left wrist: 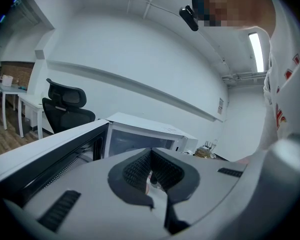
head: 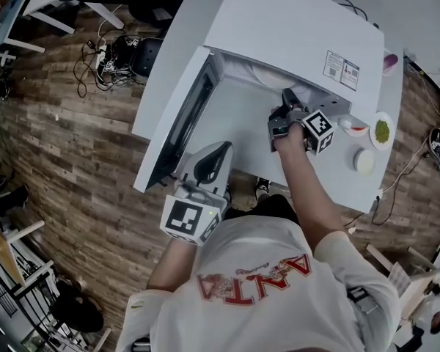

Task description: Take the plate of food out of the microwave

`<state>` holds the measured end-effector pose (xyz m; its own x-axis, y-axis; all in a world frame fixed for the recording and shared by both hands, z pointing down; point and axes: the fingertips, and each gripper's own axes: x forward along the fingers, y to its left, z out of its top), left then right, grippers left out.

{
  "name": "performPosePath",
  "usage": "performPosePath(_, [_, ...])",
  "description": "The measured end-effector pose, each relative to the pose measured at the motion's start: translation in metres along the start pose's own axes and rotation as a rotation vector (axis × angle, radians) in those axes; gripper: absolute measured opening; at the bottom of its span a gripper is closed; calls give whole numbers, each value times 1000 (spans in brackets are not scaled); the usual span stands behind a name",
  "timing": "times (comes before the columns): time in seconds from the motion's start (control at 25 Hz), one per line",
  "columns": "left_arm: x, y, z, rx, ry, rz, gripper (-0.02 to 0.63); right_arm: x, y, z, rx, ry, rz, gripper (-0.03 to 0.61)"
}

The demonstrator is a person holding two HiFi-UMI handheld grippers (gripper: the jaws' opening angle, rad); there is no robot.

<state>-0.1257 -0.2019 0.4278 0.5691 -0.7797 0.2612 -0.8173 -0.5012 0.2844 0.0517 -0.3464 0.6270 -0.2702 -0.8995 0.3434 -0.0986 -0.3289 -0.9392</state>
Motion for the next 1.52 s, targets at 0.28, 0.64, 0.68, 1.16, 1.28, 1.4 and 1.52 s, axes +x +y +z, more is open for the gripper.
performPosePath(0.28, [3,5,-4,4,5,-6,9,15,-5,-1,-8,4,-21,55])
performPosePath(0.64, [8,1,-2,-13,1,-35,9,18,-8,0,-2,4,-34,17])
performPosePath(0.68, [8,1,-1,-14,0,-37,9,18,-8,0,-5,5,-31,17])
performPosePath(1.16, [14,-2,-5,-41,19,-60,9,2,-5,-9,-44,65,-1,17])
performPosePath(1.28, [15,-3,-6,-44,23,-61,9,-3,-8,-11,-51,77,-13,17])
performPosePath(1.4, [15,-3,-11,-49,25,-63,9,-4,-10,-12,-52,82,-13,17])
performPosePath(1.52, [14,-1,-13,-67,29,-59,9,-1,-8,-11,-54,82,11,20])
